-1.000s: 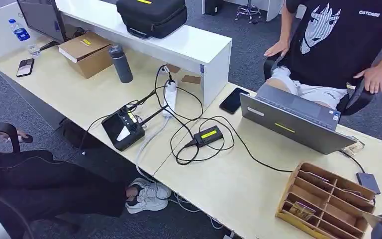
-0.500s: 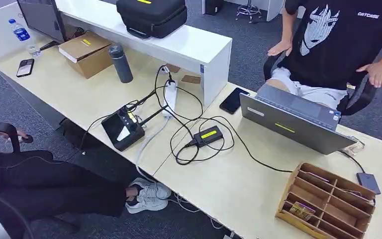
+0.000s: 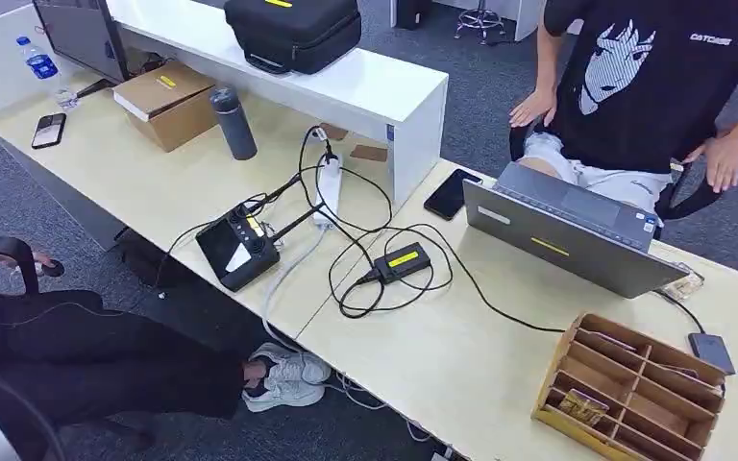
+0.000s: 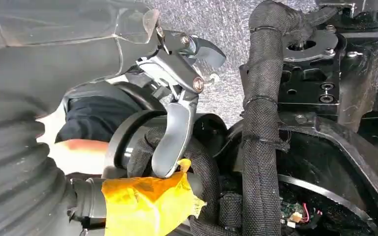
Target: Pass the card to the sensor for recognition and then transmit it.
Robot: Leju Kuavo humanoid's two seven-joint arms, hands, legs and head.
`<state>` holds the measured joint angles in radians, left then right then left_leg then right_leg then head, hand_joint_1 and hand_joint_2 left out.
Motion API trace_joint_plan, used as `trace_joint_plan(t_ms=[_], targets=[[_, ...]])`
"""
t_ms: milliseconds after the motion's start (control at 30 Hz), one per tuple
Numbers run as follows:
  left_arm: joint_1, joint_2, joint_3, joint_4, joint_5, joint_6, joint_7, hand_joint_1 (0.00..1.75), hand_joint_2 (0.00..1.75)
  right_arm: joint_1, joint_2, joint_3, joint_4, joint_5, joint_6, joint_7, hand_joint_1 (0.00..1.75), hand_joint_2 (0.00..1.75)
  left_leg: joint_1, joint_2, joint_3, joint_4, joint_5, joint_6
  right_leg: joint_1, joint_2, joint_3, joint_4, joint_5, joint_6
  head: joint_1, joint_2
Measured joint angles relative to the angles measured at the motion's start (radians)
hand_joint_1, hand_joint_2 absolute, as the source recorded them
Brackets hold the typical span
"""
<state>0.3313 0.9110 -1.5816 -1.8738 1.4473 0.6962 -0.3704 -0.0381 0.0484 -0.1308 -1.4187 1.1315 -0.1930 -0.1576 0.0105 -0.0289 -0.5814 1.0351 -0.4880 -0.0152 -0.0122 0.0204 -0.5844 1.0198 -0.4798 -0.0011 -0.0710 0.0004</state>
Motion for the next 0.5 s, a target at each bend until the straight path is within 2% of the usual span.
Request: trace_joint_plan(t_ms=[267,500], targets=[[0.0,-0.002,0.0,0.0,0.0,0.0,0.0,0.0,1.75,0.011,0.01,-0.001,0.029,0.036,0.001,-0.004,1.75,1.75,0.0,0.0,0.0,0.0,0.0,0.0,0.0,0.0,0.0,0.0,0.0,0.0,0.0,0.0],[0.0,-0.002,0.0,0.0,-0.009,0.0,0.005,0.0,1.75,0.008,0.011,-0.001,0.075,0.095,0.002,0.044,1.75,1.75,0.0,0.0,0.0,0.0,0.0,0.0,0.0,0.0,0.0,0.0,0.0,0.0,0.0,0.0]])
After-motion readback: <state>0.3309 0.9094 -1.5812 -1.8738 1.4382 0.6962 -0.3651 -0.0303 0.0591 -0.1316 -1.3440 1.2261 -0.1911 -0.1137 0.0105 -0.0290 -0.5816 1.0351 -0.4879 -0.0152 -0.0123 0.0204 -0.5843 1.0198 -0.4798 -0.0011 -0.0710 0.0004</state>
